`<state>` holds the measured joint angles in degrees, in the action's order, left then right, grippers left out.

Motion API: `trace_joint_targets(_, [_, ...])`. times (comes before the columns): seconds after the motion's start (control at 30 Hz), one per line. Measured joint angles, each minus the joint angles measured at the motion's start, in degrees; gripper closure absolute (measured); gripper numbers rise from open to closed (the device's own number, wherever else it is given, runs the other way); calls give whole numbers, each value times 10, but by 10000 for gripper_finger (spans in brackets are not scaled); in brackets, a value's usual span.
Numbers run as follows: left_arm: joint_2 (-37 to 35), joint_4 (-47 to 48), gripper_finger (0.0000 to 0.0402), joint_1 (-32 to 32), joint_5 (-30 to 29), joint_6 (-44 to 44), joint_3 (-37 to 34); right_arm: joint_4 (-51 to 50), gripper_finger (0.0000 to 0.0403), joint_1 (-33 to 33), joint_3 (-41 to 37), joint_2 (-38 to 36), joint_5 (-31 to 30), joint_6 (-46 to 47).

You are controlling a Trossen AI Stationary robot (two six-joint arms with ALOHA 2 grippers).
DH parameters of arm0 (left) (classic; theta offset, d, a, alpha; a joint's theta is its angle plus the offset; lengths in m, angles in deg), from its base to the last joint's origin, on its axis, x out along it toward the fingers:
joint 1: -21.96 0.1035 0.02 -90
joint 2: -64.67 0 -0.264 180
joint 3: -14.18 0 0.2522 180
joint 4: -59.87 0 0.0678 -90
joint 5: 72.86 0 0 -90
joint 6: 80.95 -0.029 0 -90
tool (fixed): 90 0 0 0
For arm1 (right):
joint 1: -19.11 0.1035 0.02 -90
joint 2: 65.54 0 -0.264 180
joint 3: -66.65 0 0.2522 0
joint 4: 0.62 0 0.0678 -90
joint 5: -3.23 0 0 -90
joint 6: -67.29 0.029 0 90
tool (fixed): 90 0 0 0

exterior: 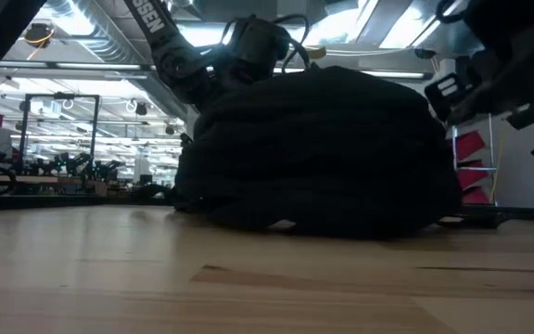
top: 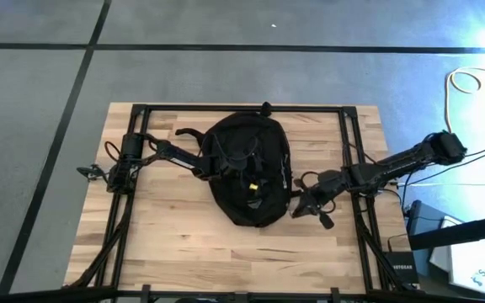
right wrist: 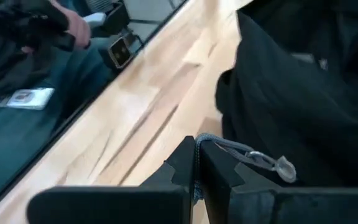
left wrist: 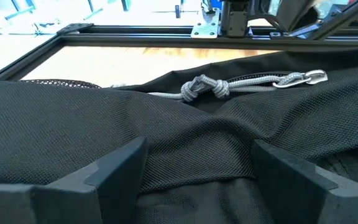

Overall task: Unpack backpack
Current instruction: Open the black backpack

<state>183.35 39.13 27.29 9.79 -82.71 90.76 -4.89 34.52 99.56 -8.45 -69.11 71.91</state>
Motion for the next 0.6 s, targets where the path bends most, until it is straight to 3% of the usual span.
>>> trace_joint_targets(0.23, [0, 0, 128, 0, -9, 3, 0, 6, 403, 1, 55, 103, -16, -20])
trace_joint_targets(0.6, [0, 3, 128, 4, -2, 16, -1, -17, 403, 1, 235, 318, 21, -99])
